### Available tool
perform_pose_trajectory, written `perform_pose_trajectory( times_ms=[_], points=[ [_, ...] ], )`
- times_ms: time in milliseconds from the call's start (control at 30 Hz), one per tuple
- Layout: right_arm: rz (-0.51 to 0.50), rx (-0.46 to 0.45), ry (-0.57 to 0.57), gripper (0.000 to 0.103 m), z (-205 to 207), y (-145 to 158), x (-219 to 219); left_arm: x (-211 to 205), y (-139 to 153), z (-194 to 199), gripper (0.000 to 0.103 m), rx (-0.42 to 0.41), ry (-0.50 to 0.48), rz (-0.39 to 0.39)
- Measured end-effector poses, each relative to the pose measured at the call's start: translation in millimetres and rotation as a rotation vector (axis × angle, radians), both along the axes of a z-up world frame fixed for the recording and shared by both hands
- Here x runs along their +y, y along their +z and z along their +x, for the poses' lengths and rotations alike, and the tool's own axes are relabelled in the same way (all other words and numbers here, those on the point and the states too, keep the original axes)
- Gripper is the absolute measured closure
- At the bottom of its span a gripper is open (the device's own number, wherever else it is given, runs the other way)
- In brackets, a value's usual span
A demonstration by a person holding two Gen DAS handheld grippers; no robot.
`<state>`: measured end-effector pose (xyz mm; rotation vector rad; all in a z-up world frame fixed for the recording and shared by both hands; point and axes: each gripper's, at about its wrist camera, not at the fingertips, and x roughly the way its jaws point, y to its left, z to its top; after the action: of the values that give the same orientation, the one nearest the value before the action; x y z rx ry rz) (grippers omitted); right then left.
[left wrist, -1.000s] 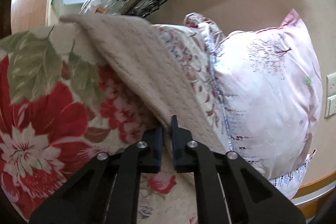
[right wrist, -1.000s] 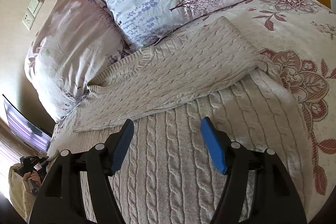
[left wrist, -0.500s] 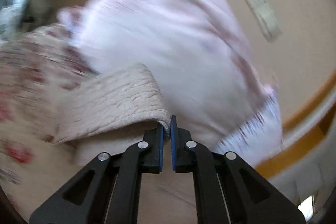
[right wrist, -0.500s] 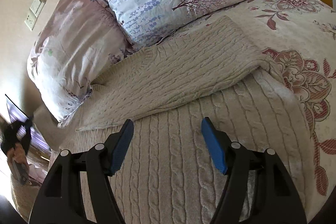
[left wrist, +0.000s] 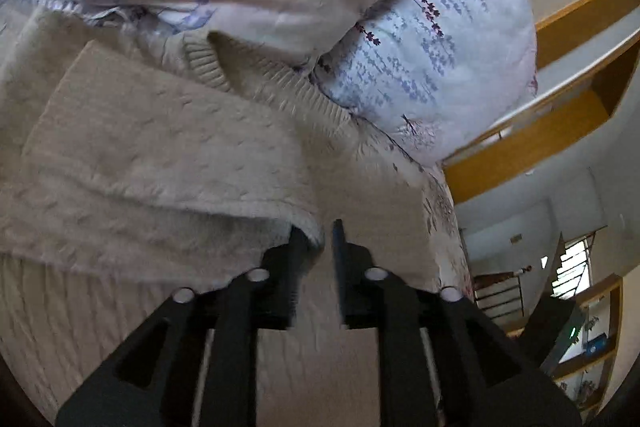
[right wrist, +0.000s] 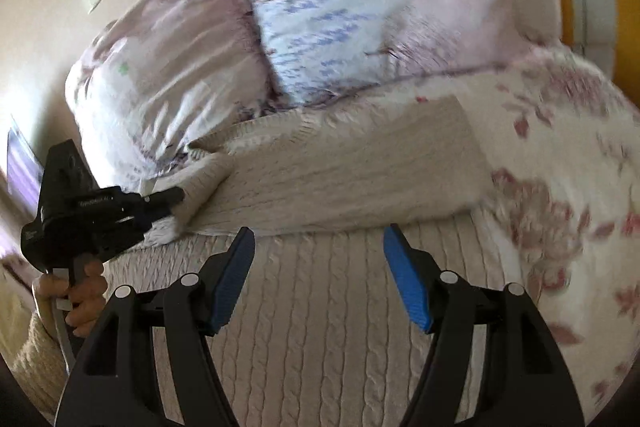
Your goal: Fold small clothes
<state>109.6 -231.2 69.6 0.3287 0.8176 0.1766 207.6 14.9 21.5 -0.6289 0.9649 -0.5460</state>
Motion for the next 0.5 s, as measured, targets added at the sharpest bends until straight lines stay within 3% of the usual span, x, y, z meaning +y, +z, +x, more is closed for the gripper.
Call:
perform_pose_trajectory(
  times_ms=[33, 133, 300, 500],
  points=[
    [-0.019, -0.010, 0.039, 0.035, 3.3, 5.3, 7.9, 11.8, 2.7, -8.1, 0.075, -0.020, 0.016, -0.005],
    [-0.084, -0.054, 0.211, 0.035, 17.1, 21.3, 48.7, 52.2, 9.8, -29.1, 0.073, -0.064, 0.101, 0.006],
    [-0.209, -0.127, 0.468, 0.046, 41.6, 27.7, 137.0, 114.9, -2.1, -42.4, 0.074, -0.021, 0.273, 0.037],
    [-0.365, -0.129, 0.581, 0.047, 67.1, 3.4, 218.6, 143.7, -19.4, -46.0, 0.074, 0.021, 0.352, 0.096]
  ],
)
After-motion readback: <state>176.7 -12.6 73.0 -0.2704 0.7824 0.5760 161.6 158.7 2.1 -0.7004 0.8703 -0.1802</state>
